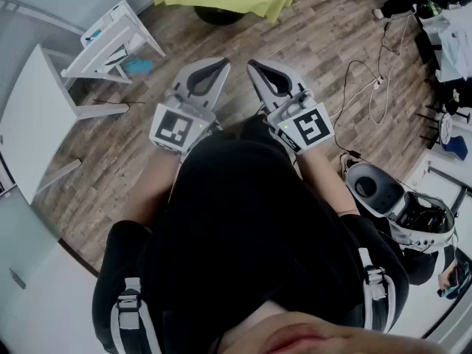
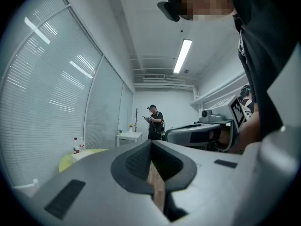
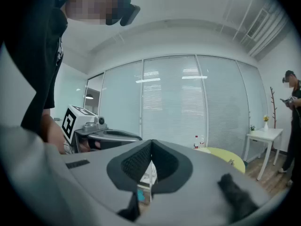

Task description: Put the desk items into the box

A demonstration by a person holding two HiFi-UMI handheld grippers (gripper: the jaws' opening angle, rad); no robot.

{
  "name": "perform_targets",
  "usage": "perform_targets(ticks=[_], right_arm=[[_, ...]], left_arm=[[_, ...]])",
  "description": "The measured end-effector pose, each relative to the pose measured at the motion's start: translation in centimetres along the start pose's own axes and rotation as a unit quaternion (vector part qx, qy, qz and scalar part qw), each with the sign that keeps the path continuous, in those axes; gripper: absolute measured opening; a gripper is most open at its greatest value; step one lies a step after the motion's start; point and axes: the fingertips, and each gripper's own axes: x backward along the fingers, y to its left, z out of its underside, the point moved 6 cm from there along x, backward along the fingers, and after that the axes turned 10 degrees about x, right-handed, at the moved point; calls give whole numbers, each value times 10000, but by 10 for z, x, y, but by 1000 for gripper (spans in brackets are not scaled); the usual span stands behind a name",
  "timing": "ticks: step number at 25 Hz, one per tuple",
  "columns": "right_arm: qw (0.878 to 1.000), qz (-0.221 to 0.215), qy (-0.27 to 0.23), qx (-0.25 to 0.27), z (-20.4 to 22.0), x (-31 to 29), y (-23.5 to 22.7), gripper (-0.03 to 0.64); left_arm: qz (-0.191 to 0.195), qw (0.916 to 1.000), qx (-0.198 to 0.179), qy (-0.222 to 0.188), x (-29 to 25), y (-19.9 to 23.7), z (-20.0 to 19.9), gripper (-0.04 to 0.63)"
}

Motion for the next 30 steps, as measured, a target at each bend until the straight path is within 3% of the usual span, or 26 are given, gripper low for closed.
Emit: perform_targets(ticks=[5,15,30], right_arm=[[10000,47,53,9,-4,2,2,17],[9993,365,6,-73,-3,9,-10,17],[9998,156,-109,-110,8,-21,-102,17]], left_arm=[[-20,9998,194,-44,3,-5,-3,12],[4,9998,103,173,-2,-1,5,12],[-89,9999,61,32,-91,28,-25,12]])
